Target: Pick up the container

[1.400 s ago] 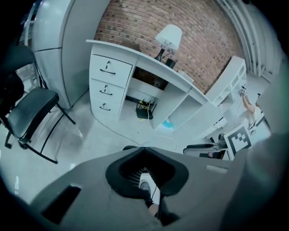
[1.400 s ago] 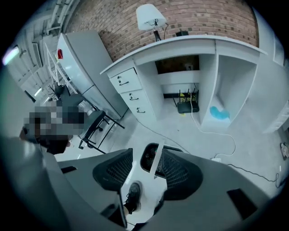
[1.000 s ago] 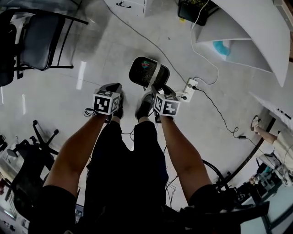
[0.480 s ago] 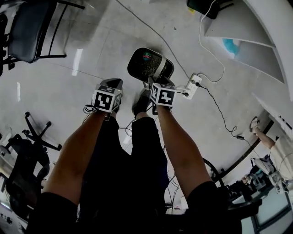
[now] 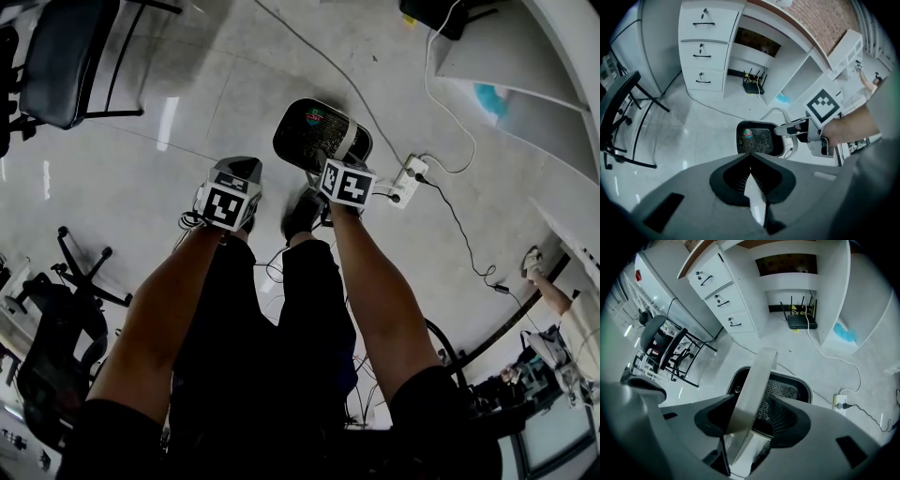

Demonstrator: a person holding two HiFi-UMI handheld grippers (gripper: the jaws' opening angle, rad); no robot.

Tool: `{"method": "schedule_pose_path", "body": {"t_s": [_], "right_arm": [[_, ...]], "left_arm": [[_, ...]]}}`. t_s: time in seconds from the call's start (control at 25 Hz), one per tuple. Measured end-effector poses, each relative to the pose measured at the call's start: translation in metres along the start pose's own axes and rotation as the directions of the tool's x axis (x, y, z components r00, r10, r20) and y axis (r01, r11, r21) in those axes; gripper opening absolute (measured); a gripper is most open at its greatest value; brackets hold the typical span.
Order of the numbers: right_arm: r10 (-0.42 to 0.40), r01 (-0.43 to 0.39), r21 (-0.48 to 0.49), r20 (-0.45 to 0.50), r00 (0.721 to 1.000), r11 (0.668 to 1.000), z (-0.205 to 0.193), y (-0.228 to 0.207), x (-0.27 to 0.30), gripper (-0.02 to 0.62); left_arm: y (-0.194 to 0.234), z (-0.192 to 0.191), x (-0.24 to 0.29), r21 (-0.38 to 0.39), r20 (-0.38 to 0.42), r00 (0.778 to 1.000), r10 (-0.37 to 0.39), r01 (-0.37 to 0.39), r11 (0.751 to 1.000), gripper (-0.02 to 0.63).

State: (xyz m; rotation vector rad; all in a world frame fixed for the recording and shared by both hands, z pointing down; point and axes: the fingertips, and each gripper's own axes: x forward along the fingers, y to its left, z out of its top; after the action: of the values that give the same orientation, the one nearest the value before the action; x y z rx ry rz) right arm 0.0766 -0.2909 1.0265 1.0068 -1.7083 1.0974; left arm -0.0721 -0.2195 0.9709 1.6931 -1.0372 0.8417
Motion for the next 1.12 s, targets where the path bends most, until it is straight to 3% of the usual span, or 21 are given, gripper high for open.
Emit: {"method": "schedule_pose_path", "body": {"t_s": [0.04, 0.12, 0.44, 0.6, 0.72, 0.96, 1.12], "right_arm": [[-0.002, 0.002, -0.005, -0.004, 1.000, 1.000, -0.001, -0.001, 0.002, 0.216], [-0.009, 0.009, -0.002, -0.003, 1.000, 1.000, -0.002, -0.001, 0.003, 0.088], [-0.013, 0.015, 0.170, -0.016, 1.000, 0.985, -0.013, -0.010, -0.004, 0.015], [-0.019, 0.023, 0.124, -0.034, 0.999, 0.992, -0.015, -0.006, -0.017, 0.014], [-0.017, 0.020, 0.137, -0.024, 1.000, 0.990, -0.016, -0.006, -0.041, 0.014], [-0.026, 0.023, 0.174, 0.013, 1.000, 0.984, -0.006, -0.004, -0.108, 0.014], [-0.027, 0.019, 0.208, 0.037, 0.999, 0.978, 0.007, -0.004, -0.158, 0.014]], "left_arm": [[0.001, -0.001, 0.000, -0.007, 0.000, 1.000, 0.002, -0.002, 1.000, 0.006], [0.003, -0.003, -0.003, -0.023, 0.003, 1.000, 0.003, -0.003, 1.000, 0.008], [0.002, -0.007, -0.018, -0.086, 0.050, 0.998, 0.022, -0.018, 0.996, 0.008], [0.006, 0.018, -0.047, -0.146, 0.125, 0.989, 0.078, -0.060, 0.987, 0.008], [-0.001, 0.035, -0.074, -0.145, 0.150, 0.984, 0.095, -0.074, 0.987, 0.008], [-0.042, 0.060, -0.116, -0.080, 0.220, 0.974, 0.045, -0.028, 0.996, 0.008], [-0.074, 0.072, -0.144, -0.076, 0.243, 0.970, 0.014, 0.005, 0.997, 0.006]]}}
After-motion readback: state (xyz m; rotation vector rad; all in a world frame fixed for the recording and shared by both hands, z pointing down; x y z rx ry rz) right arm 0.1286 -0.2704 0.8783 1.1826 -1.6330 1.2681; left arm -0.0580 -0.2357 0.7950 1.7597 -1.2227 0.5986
